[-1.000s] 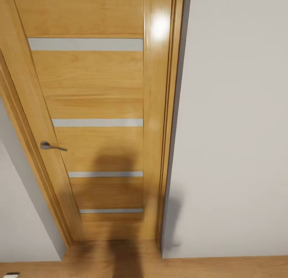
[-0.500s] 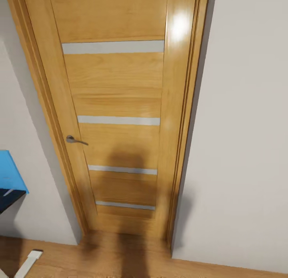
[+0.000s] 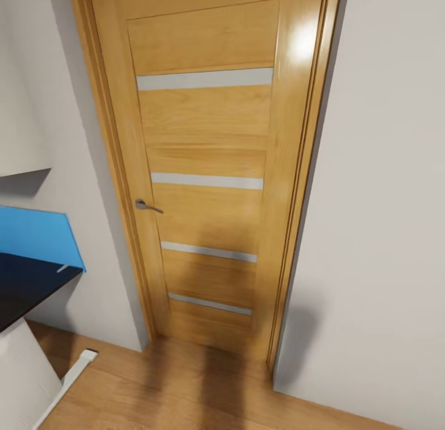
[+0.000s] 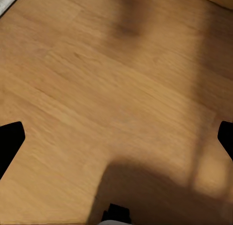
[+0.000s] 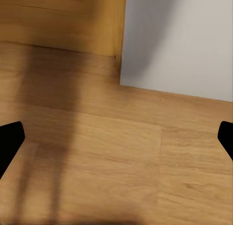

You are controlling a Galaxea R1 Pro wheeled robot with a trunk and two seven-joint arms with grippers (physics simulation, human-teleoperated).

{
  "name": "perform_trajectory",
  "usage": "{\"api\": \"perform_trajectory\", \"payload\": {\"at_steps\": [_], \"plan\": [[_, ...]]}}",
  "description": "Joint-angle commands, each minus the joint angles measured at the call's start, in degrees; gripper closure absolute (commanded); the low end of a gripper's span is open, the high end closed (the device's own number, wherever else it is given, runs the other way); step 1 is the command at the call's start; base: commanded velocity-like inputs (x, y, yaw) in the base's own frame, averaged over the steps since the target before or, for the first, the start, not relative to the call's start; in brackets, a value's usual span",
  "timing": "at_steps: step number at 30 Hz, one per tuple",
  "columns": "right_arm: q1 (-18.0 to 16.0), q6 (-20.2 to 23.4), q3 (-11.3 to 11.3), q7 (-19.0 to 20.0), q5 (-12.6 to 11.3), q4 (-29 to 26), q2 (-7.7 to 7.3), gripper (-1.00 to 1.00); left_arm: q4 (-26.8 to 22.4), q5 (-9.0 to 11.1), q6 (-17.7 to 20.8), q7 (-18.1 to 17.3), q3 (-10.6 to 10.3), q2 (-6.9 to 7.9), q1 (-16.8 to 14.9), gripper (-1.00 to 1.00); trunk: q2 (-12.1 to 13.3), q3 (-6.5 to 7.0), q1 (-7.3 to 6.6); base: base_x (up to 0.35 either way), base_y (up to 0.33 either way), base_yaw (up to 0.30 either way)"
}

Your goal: In the bedroom, organize the workspace by keeping the computer under the desk, ensuring the monitor is on the desk, placing the keyboard on the desk next to the monitor, placing the mouse on the desk next to the keyboard, moving the folder from the swivel chair onto the desk next to the mouse, stacking the notebook on top of the folder with the pen on top of the notebook, and positioning the swivel chair next to the desk.

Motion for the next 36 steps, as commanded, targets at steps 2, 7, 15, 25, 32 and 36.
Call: {"api": "perform_trajectory", "payload": {"at_steps": [2,7,15,25,32,36], "plan": [[0.0,-0.2,0.0,-0.2,0.0,0.0,0.14,-1.0,0.0,0.3,-0.1,0.0,-0.1,-0.02,0.0,-1.0,0.0,-0.06,0.0,-0.025,-0.022,0.275],[0.0,-0.2,0.0,-0.2,0.7,0.1,0.3,-1.0,0.0,0.3,-0.1,0.0,-0.1,-0.12,0.0,-1.0,0.0,-0.06,0.0,-0.007,-0.006,0.275],[0.0,-0.2,0.0,-0.2,1.9,0.1,0.32,-1.0,0.0,0.3,-0.1,0.0,-0.1,-0.1,0.0,-1.0,0.0,-0.06,0.0,-0.001,-0.001,0.275],[0.0,-2.1,0.0,-0.3,1.9,0.2,0.39,-1.0,0.0,0.3,-0.1,0.0,-0.1,-0.14,0.0,-1.0,0.0,-0.06,0.0,0.0,0.0,0.159],[0.0,-2.2,0.0,-0.3,1.9,0.2,0.57,-1.0,0.0,0.3,-0.1,0.0,-0.1,-0.17,0.0,-1.0,0.0,-0.06,0.0,0.0,0.0,0.268],[0.0,-2.2,0.0,-0.3,2.0,0.2,0.71,-1.0,0.0,0.3,0.0,0.0,-0.2,-0.23,0.0,-1.0,0.0,-0.06,0.0,0.0,0.0,0.276]]}}
